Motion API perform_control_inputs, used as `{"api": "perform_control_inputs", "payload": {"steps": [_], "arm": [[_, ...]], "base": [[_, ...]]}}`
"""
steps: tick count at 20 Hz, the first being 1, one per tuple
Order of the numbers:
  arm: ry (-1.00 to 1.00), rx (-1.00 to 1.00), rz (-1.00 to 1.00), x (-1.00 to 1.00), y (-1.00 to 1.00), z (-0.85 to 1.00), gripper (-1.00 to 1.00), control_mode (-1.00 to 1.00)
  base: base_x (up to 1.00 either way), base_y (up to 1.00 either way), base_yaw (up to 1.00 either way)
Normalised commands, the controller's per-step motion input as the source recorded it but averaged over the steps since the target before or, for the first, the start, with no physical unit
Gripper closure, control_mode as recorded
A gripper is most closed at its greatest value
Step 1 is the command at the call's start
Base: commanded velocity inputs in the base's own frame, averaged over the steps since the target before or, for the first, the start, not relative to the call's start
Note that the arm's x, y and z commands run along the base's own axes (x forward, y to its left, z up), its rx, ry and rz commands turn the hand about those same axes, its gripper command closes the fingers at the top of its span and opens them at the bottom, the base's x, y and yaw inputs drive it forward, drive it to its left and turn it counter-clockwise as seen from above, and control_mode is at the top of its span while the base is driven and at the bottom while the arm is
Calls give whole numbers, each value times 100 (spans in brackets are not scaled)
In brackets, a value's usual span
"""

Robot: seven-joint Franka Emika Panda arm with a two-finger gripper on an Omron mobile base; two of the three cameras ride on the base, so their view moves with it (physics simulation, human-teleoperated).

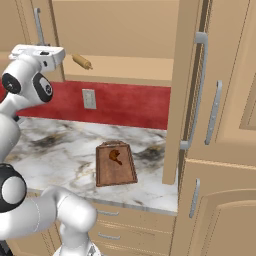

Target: Open the cabinet, retrieve the rolling pin, and place it next to the meat on the cutting board to prepare for tenderizing.

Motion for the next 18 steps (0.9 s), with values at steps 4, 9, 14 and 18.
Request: {"api": "perform_control_inputs", "payload": {"steps": [4,9,14,18], "arm": [[7,-3,-2,0,-9,-14,100,-100],[1,-6,-2,-12,6,-18,100,-100],[0,-7,-2,-29,35,-20,100,-100],[0,-5,0,-35,47,-23,100,-100]], "base": [[0,0,0],[0,0,0],[0,0,0],[0,0,0]]}}
